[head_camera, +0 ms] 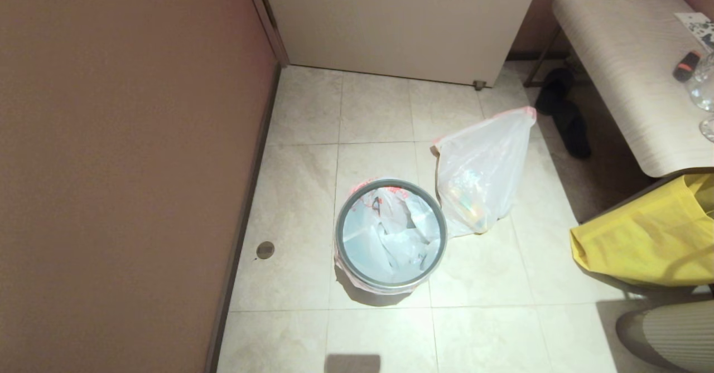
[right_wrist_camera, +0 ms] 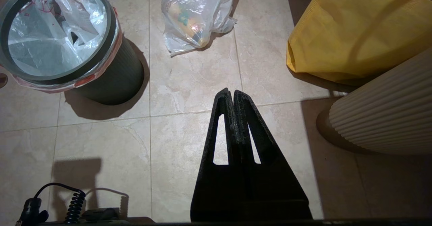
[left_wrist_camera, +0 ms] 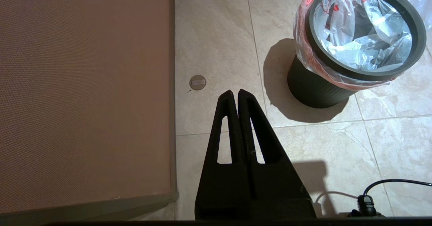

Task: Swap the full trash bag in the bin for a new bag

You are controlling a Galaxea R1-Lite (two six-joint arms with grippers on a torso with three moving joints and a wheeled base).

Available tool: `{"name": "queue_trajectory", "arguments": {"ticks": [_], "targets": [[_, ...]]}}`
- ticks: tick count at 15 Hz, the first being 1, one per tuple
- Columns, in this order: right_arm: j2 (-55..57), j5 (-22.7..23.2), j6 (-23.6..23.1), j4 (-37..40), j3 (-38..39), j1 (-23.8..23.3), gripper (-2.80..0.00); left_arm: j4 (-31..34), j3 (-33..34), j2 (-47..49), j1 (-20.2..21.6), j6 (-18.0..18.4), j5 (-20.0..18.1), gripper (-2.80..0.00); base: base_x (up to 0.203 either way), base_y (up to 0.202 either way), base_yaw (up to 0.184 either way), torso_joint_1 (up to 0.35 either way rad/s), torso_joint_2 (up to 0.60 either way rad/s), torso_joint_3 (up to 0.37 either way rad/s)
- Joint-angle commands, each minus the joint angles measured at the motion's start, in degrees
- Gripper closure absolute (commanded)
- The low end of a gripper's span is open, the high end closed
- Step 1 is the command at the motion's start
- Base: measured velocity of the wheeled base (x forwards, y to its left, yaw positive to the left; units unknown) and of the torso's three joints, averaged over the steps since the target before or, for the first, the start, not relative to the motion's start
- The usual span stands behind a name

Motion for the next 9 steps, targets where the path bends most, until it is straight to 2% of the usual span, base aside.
{"name": "queue_trajectory", "arguments": {"ticks": [1, 9], "targets": [[0.13, -0.02, 0.25, 0.02, 0.01, -0.02, 0.00, 0.00, 0.00, 0.18, 0.01, 0.01, 0.00, 0.00, 0.000, 0.000, 0.000, 0.000, 0.00, 0.000], [0.13, -0.02, 0.36, 0.01, 0.01, 0.05, 0.00, -0.05, 0.00, 0.18, 0.01, 0.01, 0.00, 0.00, 0.000, 0.000, 0.000, 0.000, 0.00, 0.000]]}}
